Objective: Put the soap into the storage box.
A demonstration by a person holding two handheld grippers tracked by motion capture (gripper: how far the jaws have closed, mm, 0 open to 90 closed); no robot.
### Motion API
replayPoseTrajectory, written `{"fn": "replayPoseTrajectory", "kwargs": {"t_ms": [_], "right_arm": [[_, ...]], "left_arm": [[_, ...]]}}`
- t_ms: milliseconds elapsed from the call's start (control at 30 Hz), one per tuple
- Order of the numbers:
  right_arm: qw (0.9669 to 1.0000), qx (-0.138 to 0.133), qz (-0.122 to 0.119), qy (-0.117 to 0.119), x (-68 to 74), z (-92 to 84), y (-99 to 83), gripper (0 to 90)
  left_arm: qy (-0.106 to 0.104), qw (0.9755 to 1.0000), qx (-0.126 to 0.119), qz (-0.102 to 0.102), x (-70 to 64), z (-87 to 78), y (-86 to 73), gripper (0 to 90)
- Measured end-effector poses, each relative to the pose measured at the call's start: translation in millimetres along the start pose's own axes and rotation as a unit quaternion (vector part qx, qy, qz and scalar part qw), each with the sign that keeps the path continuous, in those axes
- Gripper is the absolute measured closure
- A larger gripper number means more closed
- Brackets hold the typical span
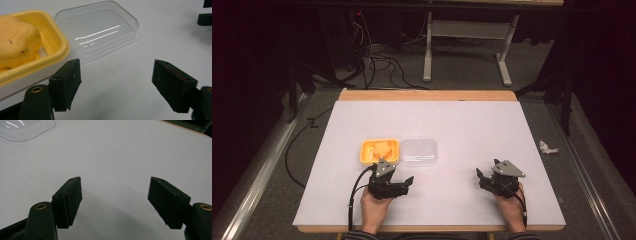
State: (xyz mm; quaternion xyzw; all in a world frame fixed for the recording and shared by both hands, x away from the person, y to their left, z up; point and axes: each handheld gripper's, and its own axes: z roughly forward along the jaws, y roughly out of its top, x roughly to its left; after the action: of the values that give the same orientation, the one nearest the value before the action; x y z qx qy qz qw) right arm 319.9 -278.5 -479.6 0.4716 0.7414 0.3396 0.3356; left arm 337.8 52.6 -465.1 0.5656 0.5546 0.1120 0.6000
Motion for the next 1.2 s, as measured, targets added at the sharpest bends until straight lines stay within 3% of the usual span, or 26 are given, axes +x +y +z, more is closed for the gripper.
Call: {"fn": "replayPoseTrajectory", "kwargs": {"t_ms": [300, 733, 1200], "right_arm": [[1.0, -0.001, 0.0, 0.001, -0.5, -0.3, -0.1, 27.8], [1.0, -0.002, 0.002, 0.002, -0.3, -0.2, 0.0, 27.8], [1.0, -0.002, -0.001, 0.001, -0.3, 0.0, -0.1, 27.8]], "left_arm": [[-0.01, 0.9999, 0.001, 0.004, 1.3, 3.8, -4.5, 23.2], [0.016, 0.9998, -0.007, 0.012, 5.7, 13.8, -9.6, 23.5], [0.019, 0.9995, -0.017, 0.019, 6.3, 20.3, -14.5, 23.5]]}}
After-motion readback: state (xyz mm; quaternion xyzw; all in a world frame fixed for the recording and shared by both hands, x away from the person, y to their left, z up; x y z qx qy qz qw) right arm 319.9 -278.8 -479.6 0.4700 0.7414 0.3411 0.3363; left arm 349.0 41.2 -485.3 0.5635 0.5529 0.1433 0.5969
